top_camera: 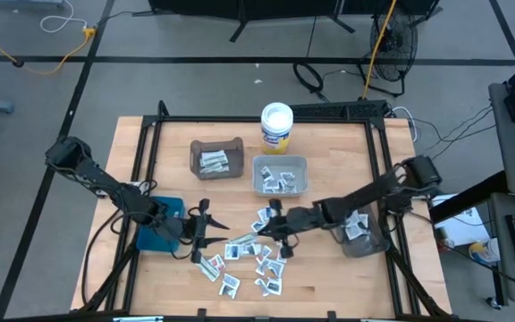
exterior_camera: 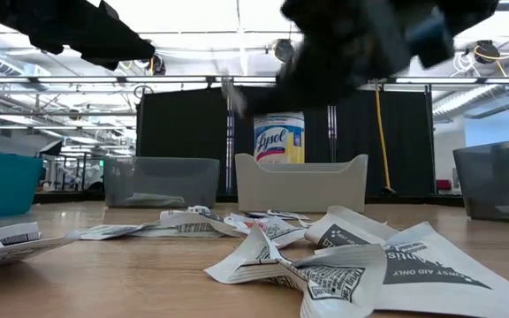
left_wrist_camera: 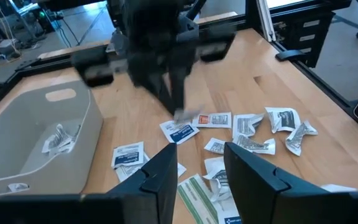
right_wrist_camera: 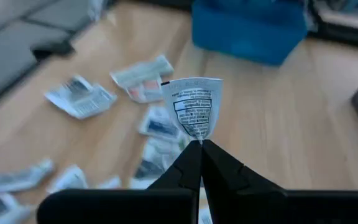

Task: Pick & Place First Aid Supplies
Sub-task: Put the orange ointment pack into the blue bin

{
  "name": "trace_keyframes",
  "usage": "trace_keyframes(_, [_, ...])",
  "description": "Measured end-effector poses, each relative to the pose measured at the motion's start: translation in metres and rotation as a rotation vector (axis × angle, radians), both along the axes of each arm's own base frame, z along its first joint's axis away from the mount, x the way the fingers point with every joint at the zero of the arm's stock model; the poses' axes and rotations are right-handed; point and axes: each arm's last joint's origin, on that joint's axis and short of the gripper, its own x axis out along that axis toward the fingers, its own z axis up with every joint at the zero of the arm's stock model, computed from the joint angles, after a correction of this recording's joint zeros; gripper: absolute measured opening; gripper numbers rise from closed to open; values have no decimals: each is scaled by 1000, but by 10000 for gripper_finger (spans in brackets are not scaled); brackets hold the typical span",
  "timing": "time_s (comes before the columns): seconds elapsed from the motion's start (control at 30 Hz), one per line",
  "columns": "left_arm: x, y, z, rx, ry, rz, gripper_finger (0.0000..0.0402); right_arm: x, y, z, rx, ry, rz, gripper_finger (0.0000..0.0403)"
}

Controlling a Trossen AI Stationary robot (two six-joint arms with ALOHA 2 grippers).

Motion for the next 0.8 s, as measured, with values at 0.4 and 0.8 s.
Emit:
trace_keyframes(0.4, [-2, -3, 0, 7, 1, -17, 133, 61, -5, -16, -18, 108, 16, 9])
trace_keyframes(0.8, [-3, -6, 0, -1, 1, -26, 133, 60, -9, -14, -2, 126, 63, 177])
